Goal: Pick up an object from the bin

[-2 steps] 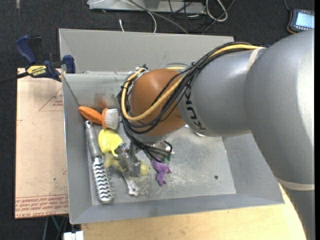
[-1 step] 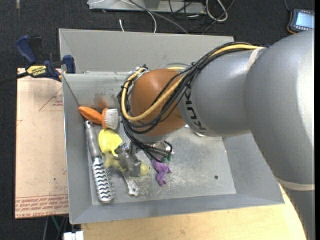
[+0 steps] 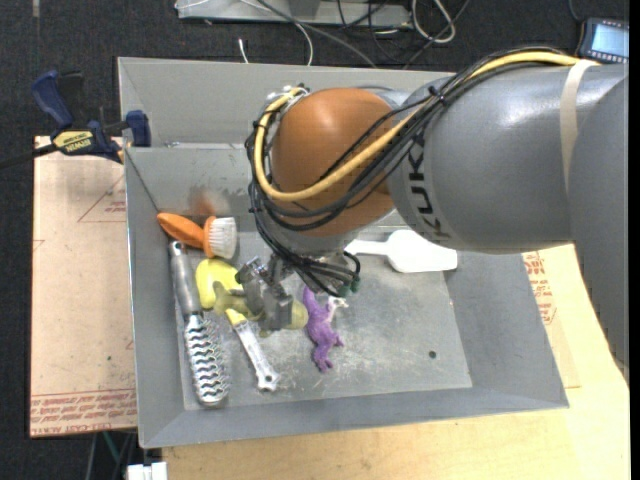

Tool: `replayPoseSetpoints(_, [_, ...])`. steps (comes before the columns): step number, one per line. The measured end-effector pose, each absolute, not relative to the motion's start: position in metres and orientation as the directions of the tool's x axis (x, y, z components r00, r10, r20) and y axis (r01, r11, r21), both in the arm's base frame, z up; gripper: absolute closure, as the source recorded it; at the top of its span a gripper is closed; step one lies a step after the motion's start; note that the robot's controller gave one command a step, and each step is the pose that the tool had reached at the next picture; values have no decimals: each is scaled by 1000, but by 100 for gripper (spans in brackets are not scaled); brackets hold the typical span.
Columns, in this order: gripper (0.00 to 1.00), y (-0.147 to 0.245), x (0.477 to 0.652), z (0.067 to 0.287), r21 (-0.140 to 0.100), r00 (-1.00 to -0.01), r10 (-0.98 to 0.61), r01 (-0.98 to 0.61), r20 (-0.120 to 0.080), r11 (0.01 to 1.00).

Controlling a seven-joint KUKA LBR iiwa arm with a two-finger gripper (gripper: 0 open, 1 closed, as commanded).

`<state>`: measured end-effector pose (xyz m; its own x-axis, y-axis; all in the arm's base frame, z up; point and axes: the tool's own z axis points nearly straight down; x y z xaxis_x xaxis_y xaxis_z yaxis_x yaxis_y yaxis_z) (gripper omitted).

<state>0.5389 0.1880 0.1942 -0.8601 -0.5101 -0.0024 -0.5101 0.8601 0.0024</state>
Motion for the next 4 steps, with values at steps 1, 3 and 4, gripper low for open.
replayPoseSetpoints(1, [100,177,542,124,2,-869,-494,-494,-7,869])
replayPoseSetpoints(3, [100,180,532,197,2,-858,-514,-514,-5,858])
replayPoseSetpoints(4, [100,191,523,231,3,-813,-582,-582,-1,813])
